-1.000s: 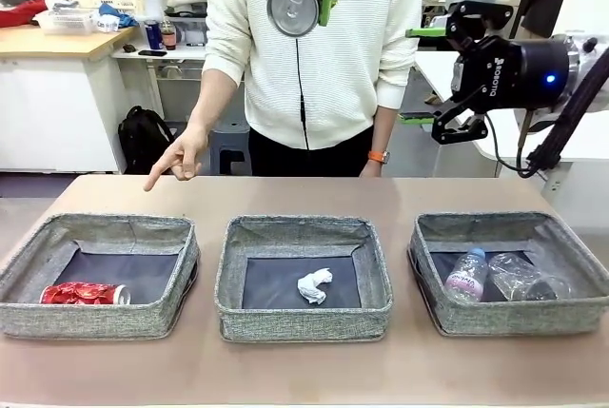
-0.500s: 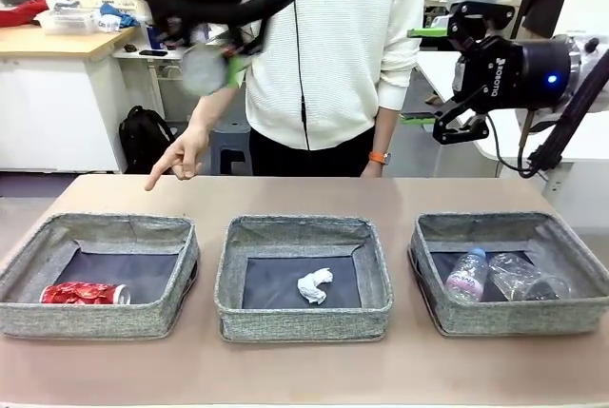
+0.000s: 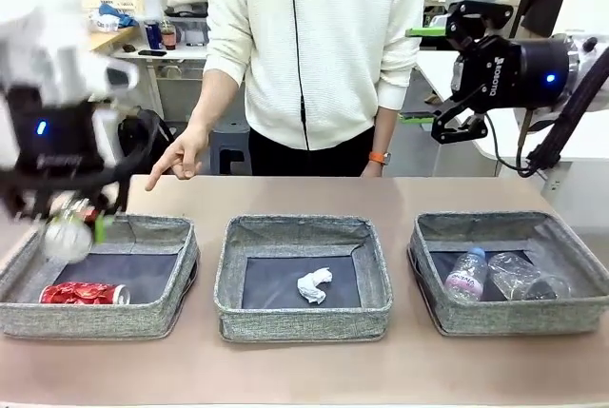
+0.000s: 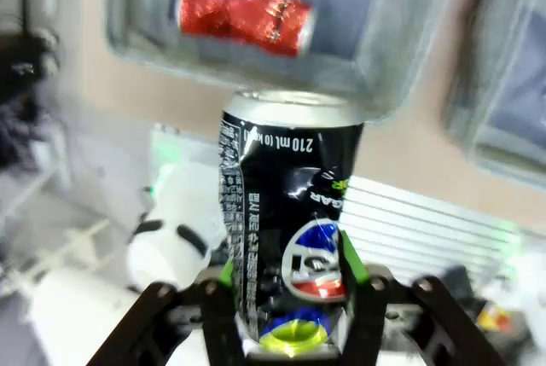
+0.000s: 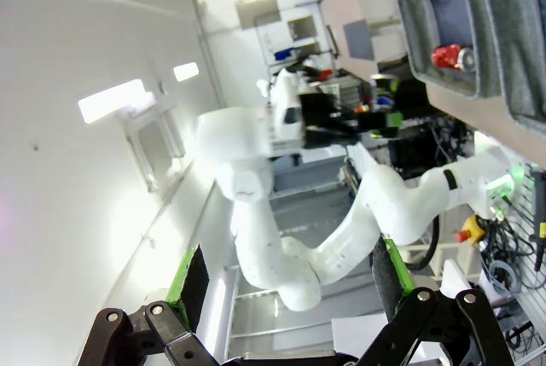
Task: Sort the waste into the appropriate baskets.
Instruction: Place the picked waste into the Fabric basket indicated by the person.
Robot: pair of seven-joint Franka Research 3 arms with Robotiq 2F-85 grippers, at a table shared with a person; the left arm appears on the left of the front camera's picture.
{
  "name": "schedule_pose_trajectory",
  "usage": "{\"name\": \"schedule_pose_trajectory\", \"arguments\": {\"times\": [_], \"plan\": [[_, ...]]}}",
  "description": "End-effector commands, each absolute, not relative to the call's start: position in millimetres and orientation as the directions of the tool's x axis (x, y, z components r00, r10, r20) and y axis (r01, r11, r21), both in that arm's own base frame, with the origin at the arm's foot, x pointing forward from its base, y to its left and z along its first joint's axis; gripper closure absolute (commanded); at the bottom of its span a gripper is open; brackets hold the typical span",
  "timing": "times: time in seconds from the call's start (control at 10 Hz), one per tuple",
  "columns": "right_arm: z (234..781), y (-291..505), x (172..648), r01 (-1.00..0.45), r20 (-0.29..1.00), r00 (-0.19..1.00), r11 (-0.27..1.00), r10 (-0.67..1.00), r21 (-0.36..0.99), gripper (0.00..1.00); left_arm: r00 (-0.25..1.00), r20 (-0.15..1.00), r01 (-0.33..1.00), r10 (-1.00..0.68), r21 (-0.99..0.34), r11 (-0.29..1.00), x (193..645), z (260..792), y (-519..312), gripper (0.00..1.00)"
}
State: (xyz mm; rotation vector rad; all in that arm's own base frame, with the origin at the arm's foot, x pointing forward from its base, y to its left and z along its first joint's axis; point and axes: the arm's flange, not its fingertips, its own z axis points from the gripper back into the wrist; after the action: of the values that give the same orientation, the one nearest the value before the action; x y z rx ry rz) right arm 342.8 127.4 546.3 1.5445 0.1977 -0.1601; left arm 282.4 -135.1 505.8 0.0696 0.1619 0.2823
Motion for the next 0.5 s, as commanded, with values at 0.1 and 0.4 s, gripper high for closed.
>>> {"name": "schedule_pose_trajectory", "arguments": {"times": [0.1,0.4], "plan": [[548.4,130.0,343.1,0.222,-0.222,0.975,0.0,0.015,0.975,0.0,0.87,-0.095,-0.481,0.483,0.05,0.875,276.4,466.1,-121.3,0.56],[548.4,130.0,343.1,0.222,-0.222,0.975,0.0,0.015,0.975,0.0,0.872,0.013,-0.489,0.489,0.055,0.871,292.9,479.6,-130.2,0.56]]}}
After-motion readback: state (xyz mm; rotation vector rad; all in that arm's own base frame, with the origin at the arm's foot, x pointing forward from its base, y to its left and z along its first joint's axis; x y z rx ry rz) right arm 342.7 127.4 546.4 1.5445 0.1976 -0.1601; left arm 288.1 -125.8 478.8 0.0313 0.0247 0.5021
